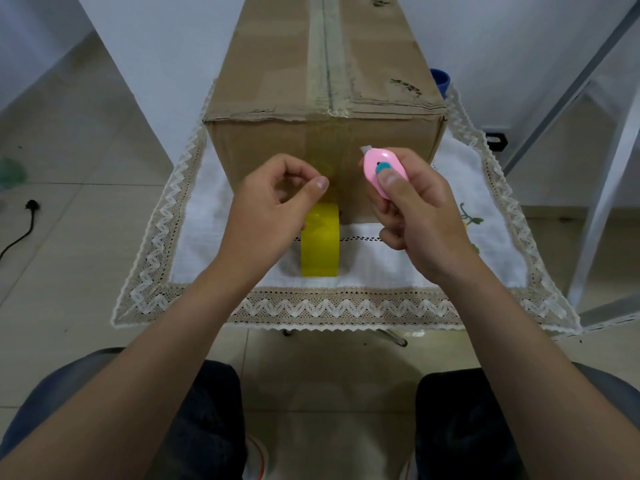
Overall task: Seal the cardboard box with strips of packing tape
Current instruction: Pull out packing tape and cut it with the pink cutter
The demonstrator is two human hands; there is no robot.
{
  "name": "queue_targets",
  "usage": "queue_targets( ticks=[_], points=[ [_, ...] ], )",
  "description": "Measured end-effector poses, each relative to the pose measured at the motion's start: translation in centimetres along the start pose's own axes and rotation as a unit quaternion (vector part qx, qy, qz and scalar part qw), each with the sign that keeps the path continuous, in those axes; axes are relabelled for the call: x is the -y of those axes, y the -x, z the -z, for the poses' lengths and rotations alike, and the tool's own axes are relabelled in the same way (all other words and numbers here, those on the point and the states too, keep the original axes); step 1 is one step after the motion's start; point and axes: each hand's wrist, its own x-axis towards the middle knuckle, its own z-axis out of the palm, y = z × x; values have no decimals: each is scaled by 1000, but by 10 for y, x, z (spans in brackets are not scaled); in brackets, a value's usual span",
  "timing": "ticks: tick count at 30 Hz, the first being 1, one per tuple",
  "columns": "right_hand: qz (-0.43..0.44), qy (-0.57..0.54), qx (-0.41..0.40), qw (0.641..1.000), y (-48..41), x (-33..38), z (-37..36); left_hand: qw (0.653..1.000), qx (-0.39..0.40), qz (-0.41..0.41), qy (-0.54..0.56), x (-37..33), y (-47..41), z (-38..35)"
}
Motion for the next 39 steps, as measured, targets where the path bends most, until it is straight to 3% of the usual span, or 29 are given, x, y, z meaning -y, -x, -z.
queue_targets(
  ticks=[5, 9, 12, 18, 31, 39],
  points=[
    [30, 30, -41, 998, -1, -2, 3, 997, 0, 79, -25, 8, 2, -1],
    [70, 156, -69, 983, -4, -6, 9, 992, -6, 119, -32, 10, 8, -3],
    [105, 261, -56, 958, -1, -8, 12, 987, 18, 157, -18, 11, 13, -5],
    [120, 354, 4, 927, -5, -14, 16, 980, 70, 176, 65, 17, 20, -8],
    [171, 429, 35, 887, -17, -14, 15, 972, 60, 216, 73, 20, 20, -11],
    [188, 478, 104, 852, -41, 1, 13, 965, 79, 221, 119, 23, 19, -11]
  ],
)
